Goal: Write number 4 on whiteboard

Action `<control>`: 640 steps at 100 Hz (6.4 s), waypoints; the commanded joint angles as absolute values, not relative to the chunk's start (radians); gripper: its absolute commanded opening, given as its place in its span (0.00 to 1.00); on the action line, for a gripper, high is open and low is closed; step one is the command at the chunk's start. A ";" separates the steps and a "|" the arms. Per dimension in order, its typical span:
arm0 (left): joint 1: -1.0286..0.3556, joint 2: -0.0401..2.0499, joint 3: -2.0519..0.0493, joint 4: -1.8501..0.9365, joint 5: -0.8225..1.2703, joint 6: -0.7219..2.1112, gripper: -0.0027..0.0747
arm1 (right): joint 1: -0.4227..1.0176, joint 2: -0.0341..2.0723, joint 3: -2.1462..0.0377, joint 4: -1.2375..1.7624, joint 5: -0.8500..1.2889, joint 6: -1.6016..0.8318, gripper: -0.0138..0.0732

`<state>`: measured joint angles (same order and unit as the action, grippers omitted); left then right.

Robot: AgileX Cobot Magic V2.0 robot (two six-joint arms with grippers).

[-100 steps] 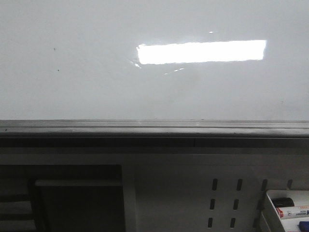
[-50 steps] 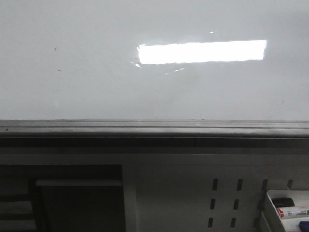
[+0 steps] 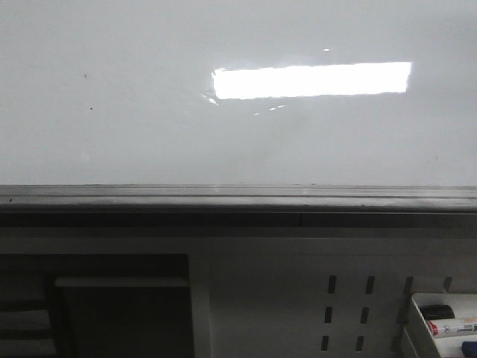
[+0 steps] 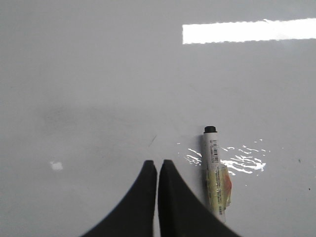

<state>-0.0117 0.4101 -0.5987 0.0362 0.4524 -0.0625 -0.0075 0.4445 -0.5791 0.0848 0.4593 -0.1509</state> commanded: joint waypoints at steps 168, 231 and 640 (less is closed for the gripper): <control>-0.171 0.971 -0.635 -0.076 0.202 0.041 0.72 | -0.012 0.458 -0.614 0.086 0.338 -0.157 0.72; -0.202 1.166 -0.635 -0.124 0.072 0.041 0.49 | -0.012 0.458 -0.614 0.086 0.338 -0.157 0.72; -0.377 0.724 -0.731 -0.541 0.459 0.727 0.53 | 0.420 0.878 -0.943 0.285 0.729 -0.484 0.10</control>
<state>-0.3794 0.7411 -0.7290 -0.5017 0.5822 0.7389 0.4277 0.8818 -0.9214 0.2522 0.8111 -0.4862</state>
